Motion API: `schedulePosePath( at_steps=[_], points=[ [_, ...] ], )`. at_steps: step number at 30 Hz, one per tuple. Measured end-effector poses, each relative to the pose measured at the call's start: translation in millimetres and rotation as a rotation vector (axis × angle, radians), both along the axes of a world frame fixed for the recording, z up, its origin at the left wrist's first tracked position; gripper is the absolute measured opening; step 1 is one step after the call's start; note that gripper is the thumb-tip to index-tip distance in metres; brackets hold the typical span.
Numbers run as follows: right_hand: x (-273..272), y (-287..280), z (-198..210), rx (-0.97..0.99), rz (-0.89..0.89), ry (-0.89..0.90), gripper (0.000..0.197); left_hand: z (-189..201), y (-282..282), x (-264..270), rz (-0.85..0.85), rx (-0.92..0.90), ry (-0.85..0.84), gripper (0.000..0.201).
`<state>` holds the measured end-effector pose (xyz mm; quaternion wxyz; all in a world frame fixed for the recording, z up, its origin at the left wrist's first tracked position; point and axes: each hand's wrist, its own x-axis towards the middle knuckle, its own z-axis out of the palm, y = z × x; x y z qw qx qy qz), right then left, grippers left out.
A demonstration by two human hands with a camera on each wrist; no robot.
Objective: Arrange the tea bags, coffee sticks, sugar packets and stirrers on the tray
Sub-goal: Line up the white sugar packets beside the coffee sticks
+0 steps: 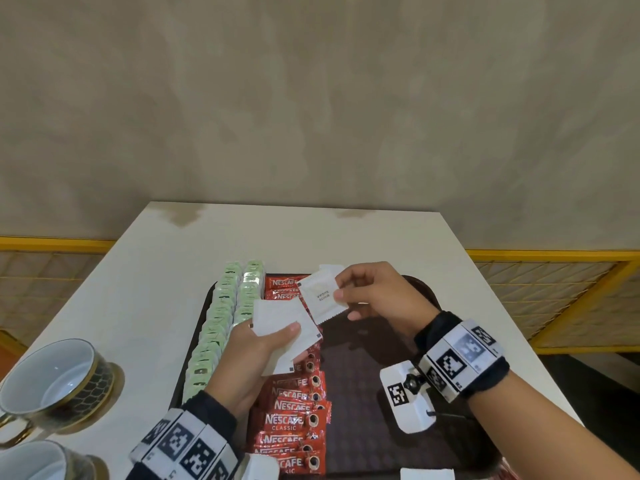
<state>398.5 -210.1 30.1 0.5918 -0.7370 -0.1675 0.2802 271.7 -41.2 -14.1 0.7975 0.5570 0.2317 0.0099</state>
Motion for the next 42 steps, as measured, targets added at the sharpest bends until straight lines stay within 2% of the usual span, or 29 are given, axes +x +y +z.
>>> schedulePosePath(
  at_steps=[6,11,15,18,22,25,29,32,35,39,42],
  points=[
    [-5.0,-12.5,-4.5,0.013,-0.044,0.018,0.008,2.7,0.5,3.2,0.084,-0.039,-0.011,0.033],
    [-18.9,-12.5,-11.1,-0.077,-0.047,-0.024,0.027,4.8,-8.2,5.9,0.075,-0.080,-0.012,0.033],
    [-26.4,-19.3,-6.4,-0.161,0.018,-0.123,0.039,6.3,-15.3,7.5,-0.008,-0.111,0.009,0.034],
    [-26.5,-25.2,-3.7,-0.178,0.017,-0.223,0.034,7.6,-18.6,7.3,-0.059,-0.173,0.017,0.036],
    [-25.1,-33.0,-5.8,-0.075,-0.037,-0.255,0.023,8.0,-19.8,3.4,-0.113,-0.262,0.001,0.036],
    [-26.1,-35.3,-7.5,-0.014,-0.051,-0.272,0.027,8.4,-19.7,2.5,-0.134,-0.234,-0.016,0.035],
    [-30.6,-36.6,-4.3,0.009,0.025,-0.199,0.037,8.8,-20.8,1.6,-0.129,-0.147,-0.021,0.032],
    [-30.3,-37.1,1.7,-0.094,0.123,-0.285,0.034,8.2,-21.9,1.7,-0.109,-0.079,-0.013,0.031],
    [-27.7,-34.3,6.2,-0.206,0.195,-0.340,0.044,9.2,-23.0,3.1,-0.108,-0.030,-0.012,0.029],
    [-26.4,-28.5,4.5,-0.191,0.186,-0.296,0.049,10.7,-25.0,3.8,-0.146,-0.016,-0.016,0.030],
    [-23.4,-26.9,2.2,-0.210,0.106,-0.352,0.049,10.6,-26.0,3.5,-0.185,0.016,-0.021,0.032]
  ],
)
